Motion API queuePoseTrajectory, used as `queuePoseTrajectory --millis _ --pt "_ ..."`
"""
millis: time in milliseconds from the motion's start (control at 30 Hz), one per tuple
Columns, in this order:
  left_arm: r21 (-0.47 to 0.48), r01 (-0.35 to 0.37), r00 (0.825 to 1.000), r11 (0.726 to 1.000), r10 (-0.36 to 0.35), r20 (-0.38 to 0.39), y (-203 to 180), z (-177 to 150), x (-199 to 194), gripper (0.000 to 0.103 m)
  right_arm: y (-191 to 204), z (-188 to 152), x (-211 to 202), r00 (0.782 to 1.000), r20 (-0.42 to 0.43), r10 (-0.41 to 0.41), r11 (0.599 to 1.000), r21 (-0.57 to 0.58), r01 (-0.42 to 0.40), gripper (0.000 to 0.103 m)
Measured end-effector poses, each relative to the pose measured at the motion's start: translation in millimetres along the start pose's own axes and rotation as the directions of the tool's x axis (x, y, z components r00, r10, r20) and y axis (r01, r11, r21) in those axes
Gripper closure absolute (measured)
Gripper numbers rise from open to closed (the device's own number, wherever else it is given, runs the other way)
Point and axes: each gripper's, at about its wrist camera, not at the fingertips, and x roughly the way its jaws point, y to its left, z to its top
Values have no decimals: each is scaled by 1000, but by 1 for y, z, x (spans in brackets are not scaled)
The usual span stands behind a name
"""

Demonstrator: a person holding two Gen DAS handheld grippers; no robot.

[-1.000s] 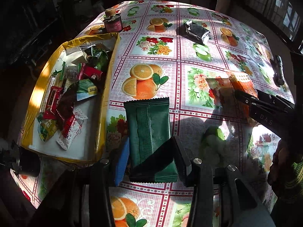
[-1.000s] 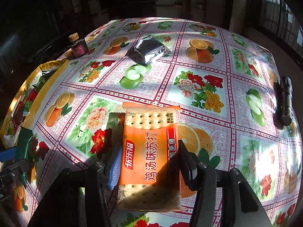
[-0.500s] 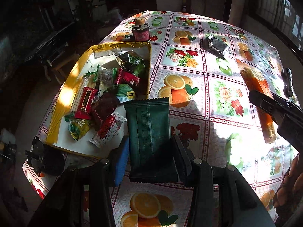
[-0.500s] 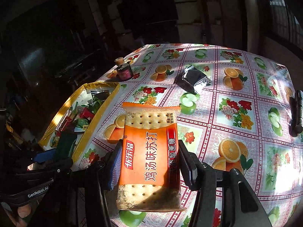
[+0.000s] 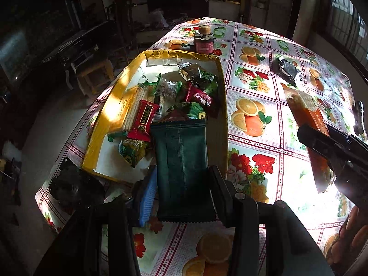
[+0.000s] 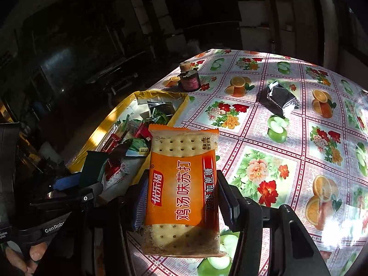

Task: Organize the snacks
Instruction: 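Carry the dark green bag and orange cracker pack over the tray with both tools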

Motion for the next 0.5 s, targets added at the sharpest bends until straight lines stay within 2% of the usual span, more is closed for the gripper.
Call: queuePoseTrajectory --millis 500 --pt "-92 -26 1000 995 25 -13 49 3 9 59 43 25 31 997 -25 69 995 -72 -70 46"
